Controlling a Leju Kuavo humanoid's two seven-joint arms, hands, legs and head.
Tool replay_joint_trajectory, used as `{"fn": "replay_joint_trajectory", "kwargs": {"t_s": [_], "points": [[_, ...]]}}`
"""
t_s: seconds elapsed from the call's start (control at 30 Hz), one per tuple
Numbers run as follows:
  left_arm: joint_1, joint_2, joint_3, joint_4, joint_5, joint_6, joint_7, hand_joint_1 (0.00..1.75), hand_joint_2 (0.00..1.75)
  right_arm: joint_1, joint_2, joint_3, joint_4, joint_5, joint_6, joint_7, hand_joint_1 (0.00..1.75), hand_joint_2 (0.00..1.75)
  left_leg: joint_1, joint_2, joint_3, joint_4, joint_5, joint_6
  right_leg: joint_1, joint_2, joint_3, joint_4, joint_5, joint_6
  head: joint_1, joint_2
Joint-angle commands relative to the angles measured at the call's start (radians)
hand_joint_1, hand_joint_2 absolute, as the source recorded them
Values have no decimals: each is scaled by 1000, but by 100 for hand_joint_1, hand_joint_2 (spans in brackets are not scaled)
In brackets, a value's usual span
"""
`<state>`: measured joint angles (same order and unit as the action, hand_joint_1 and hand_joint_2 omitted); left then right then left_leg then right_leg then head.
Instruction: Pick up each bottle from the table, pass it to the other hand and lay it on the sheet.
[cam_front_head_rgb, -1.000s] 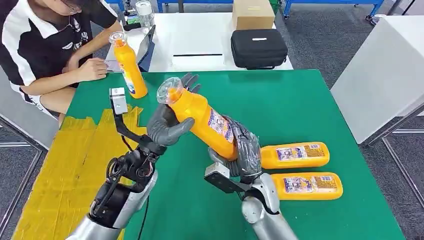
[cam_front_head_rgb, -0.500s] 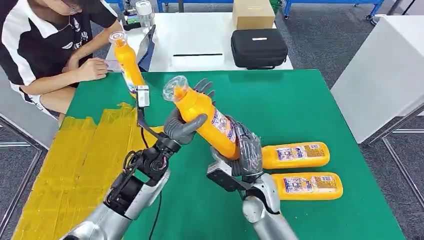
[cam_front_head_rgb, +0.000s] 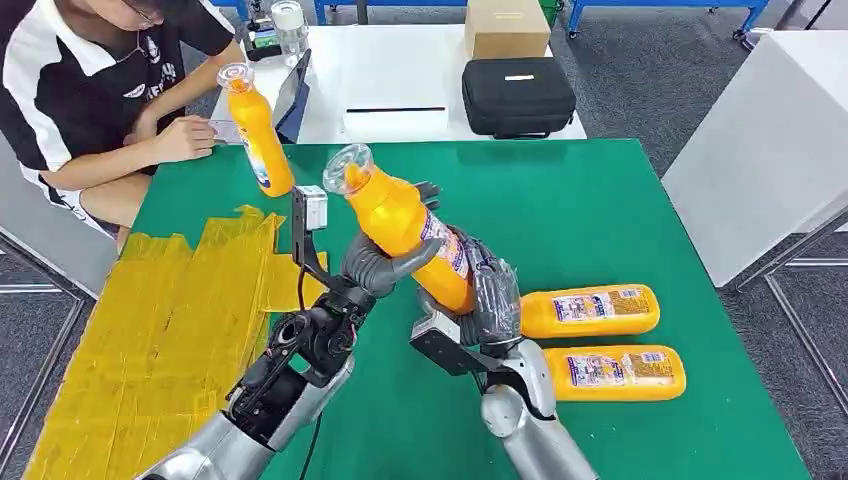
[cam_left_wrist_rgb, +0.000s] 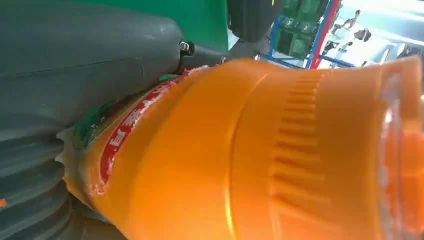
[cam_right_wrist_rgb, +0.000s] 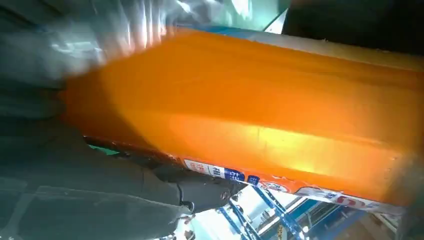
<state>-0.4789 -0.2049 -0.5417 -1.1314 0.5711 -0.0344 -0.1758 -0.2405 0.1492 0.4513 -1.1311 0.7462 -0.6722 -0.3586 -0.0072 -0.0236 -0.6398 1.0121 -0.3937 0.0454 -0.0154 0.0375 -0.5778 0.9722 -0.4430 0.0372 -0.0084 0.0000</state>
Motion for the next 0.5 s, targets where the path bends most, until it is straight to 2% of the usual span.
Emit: {"fn": "replay_joint_trajectory", "kwargs": {"t_s": [0.03,0.13,0.3,0.4,0.43,0.47,0.5], "points": [[-20,2,13,-23,-36,43,-56,175,175,-38,-13,43,66,2,7,-9,175,175,1,2,5,0,-2,-3,2,-2,5,-1,-2,-2,0,0],[-8,11,23,-48,-43,57,-66,175,175,-36,-12,45,64,3,16,-5,171,175,1,2,3,0,-2,-2,1,-2,3,0,-1,-1,0,0],[31,23,48,-76,-46,67,-88,175,175,-8,-14,45,53,16,16,-5,175,175,2,3,7,-1,-3,-4,2,-3,7,-2,-2,-2,0,0],[31,23,48,-76,-46,67,-88,175,175,-8,-14,45,53,16,16,-5,175,175,1,2,4,0,-2,-3,2,-2,4,-1,-1,-2,0,0],[31,23,48,-76,-46,67,-88,175,175,-8,-14,45,53,16,16,-5,175,175,2,3,9,0,-4,-5,3,-4,9,-2,-3,-3,0,0],[31,23,48,-76,-46,67,-88,175,175,-8,-14,45,53,16,16,-5,175,175,1,0,4,0,-1,-3,2,-4,4,-1,-1,-2,0,0],[33,20,53,-80,-48,70,-97,175,175,-10,-14,43,51,17,20,-4,175,175,2,1,5,0,-2,-4,2,-4,6,-1,-2,-2,0,0]]}}
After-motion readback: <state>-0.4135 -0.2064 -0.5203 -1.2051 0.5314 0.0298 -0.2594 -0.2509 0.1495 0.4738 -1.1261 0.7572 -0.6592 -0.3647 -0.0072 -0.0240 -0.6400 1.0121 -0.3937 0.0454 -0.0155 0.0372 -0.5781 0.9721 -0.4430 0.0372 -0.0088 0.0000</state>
